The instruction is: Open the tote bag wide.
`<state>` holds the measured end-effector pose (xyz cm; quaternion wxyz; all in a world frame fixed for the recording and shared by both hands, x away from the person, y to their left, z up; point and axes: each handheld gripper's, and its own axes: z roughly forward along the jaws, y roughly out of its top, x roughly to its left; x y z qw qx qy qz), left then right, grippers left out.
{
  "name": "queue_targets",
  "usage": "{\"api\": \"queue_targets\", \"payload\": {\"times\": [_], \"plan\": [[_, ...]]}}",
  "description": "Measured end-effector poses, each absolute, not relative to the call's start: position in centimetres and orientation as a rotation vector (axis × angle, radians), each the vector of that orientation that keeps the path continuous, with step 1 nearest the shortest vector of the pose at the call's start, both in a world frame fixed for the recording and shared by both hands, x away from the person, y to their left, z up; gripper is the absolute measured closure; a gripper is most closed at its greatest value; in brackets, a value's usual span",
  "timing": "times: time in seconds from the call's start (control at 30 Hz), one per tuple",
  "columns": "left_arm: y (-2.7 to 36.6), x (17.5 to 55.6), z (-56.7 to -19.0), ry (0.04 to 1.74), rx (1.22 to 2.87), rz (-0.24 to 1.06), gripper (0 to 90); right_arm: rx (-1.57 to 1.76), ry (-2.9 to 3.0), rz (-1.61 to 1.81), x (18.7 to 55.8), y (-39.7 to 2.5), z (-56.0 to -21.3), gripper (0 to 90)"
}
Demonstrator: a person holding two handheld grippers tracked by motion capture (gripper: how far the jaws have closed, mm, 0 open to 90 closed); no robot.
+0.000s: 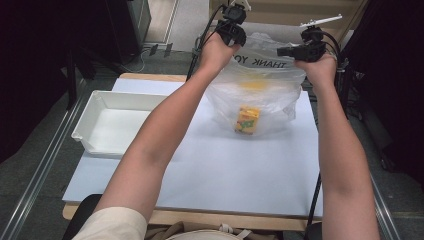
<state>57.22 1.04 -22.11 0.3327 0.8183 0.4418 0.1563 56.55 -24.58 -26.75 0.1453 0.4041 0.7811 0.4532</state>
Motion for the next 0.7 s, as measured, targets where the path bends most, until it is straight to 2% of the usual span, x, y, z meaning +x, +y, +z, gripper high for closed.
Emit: {"api": "queue_targets", "payload": {"times": [0.47, 0.7], "plan": [[3.1, 54.4, -24.7, 1.112, 2.175, 0.371, 89.7, 1.142, 2.33, 1.232, 53.0, -24.4, -27.9, 90.0], [3.0, 53.7, -25.5, 1.092, 2.185, 0.353, 89.6, 1.131, 2.336, 1.209, 52.5, -24.4, -28.1, 90.0]]}}
